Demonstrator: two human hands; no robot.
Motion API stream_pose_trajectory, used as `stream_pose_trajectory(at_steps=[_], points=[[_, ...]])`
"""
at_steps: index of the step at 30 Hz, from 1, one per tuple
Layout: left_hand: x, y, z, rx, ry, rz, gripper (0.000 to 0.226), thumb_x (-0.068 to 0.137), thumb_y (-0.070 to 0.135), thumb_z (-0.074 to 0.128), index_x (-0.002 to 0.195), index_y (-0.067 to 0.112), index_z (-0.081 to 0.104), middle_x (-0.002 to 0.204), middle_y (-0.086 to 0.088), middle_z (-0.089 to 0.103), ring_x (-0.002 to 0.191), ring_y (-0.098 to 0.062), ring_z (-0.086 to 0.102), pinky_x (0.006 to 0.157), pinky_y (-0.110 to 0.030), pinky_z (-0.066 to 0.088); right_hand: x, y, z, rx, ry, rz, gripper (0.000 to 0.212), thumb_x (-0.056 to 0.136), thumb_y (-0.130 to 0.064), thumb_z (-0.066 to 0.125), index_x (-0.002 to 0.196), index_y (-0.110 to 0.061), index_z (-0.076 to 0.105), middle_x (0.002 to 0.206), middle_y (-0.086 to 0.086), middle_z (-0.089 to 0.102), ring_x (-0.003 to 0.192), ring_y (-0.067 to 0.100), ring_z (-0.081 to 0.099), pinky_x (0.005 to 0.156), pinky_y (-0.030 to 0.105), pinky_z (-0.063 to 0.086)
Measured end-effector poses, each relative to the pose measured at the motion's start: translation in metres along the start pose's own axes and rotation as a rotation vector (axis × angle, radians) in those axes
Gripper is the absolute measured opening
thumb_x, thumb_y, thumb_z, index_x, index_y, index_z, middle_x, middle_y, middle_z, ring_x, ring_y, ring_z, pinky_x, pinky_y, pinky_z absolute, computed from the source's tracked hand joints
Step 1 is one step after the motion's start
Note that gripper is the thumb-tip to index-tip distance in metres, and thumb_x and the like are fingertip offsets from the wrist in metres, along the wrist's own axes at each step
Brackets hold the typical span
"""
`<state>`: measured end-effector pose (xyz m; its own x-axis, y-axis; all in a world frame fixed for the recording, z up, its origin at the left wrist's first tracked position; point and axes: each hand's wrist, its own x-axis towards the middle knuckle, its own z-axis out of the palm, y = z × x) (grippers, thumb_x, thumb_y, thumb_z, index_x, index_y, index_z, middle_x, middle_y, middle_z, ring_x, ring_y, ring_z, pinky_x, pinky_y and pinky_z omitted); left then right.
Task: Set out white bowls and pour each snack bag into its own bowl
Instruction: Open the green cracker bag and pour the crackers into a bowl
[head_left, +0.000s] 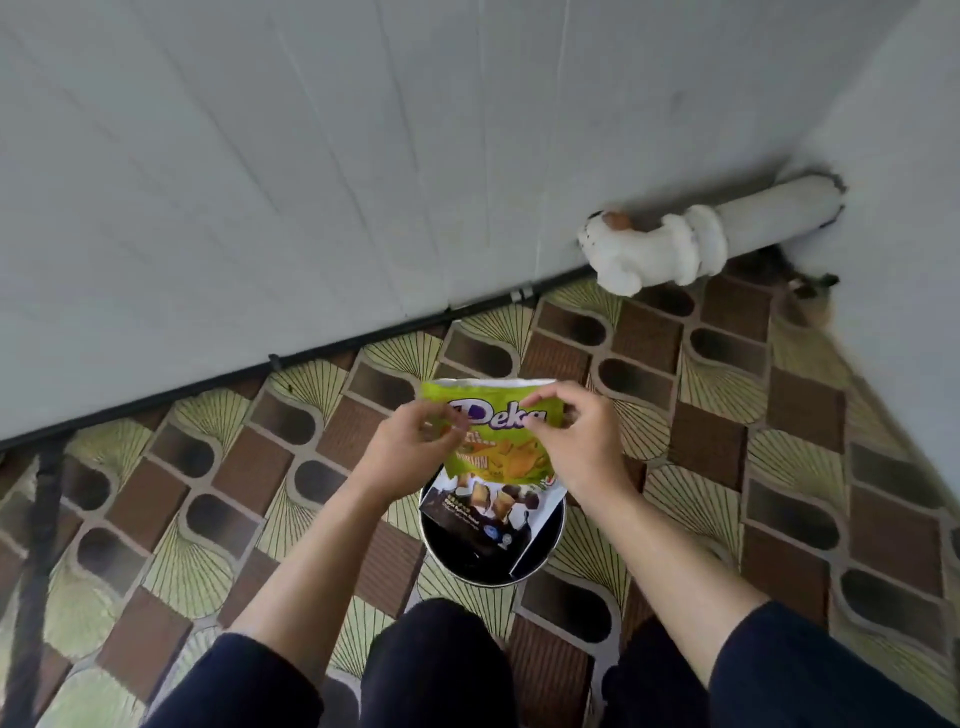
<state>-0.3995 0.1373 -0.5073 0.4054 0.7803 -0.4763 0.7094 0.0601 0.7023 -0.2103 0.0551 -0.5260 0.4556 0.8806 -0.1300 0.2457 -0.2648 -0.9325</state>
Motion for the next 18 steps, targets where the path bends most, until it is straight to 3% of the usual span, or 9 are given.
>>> stream_pose_trajectory(at_steps=[3, 4, 7, 10, 14, 18], points=[[0.034, -0.051, 0.03, 0.119, -0.081, -0.029, 0.016, 0.097, 0.03, 0.063, 0.105, 0.023, 0.075, 0.108, 0.002, 0.074, 0.101, -0.016, 0.069, 0.086, -0.03, 0.054, 0.005, 0.066, 0.03, -0.058, -0.012, 0.01, 0.026, 0.08, 0.002, 0.079, 0.081, -0.024, 0.073, 0.092, -0.019, 0.067, 0.093, -0.022, 0.056, 0.089, 0.0, 0.04], [0.044, -0.066, 0.038, 0.147, -0.114, -0.04, 0.018, 0.098, 0.028, 0.064, 0.107, 0.019, 0.075, 0.107, 0.0, 0.074, 0.101, -0.017, 0.069, 0.084, -0.028, 0.053, 0.007, 0.085, 0.038, -0.073, -0.006, 0.015, 0.025, 0.079, 0.002, 0.079, 0.08, -0.022, 0.074, 0.091, -0.019, 0.067, 0.09, -0.022, 0.056, 0.082, -0.006, 0.036], [0.068, -0.108, 0.058, 0.242, -0.216, -0.095, 0.022, 0.097, 0.031, 0.065, 0.109, 0.017, 0.075, 0.112, -0.002, 0.072, 0.104, -0.02, 0.067, 0.093, -0.032, 0.052, 0.009, 0.137, 0.059, -0.1, -0.02, 0.046, 0.028, 0.076, 0.003, 0.082, 0.077, -0.024, 0.072, 0.085, -0.019, 0.068, 0.084, -0.016, 0.059, 0.074, -0.001, 0.039], [0.08, -0.134, 0.069, 0.305, -0.299, -0.131, 0.025, 0.096, 0.038, 0.065, 0.108, 0.019, 0.076, 0.105, 0.0, 0.072, 0.097, -0.019, 0.068, 0.092, -0.039, 0.056, 0.005, 0.172, 0.071, -0.149, -0.059, 0.069, 0.028, 0.077, 0.003, 0.081, 0.075, -0.023, 0.07, 0.084, -0.018, 0.068, 0.085, -0.012, 0.061, 0.074, 0.005, 0.044], [0.085, -0.142, 0.067, 0.373, -0.396, -0.077, 0.02, 0.091, 0.037, 0.072, 0.108, 0.028, 0.076, 0.109, 0.007, 0.069, 0.102, -0.014, 0.064, 0.096, -0.038, 0.054, 0.001, 0.185, 0.076, -0.189, -0.027, -0.046, 0.027, 0.075, 0.009, 0.079, 0.076, -0.016, 0.069, 0.084, -0.01, 0.067, 0.088, -0.003, 0.063, 0.074, 0.006, 0.044], [0.073, -0.143, 0.076, 0.373, -0.513, -0.071, 0.04, 0.093, 0.032, 0.07, 0.132, 0.027, 0.064, 0.119, 0.005, 0.068, 0.104, -0.017, 0.067, 0.096, -0.037, 0.056, -0.005, 0.177, 0.069, -0.227, -0.006, -0.205, 0.024, 0.075, 0.011, 0.078, 0.077, -0.011, 0.07, 0.083, -0.006, 0.066, 0.084, 0.002, 0.063, 0.075, 0.02, 0.052]])
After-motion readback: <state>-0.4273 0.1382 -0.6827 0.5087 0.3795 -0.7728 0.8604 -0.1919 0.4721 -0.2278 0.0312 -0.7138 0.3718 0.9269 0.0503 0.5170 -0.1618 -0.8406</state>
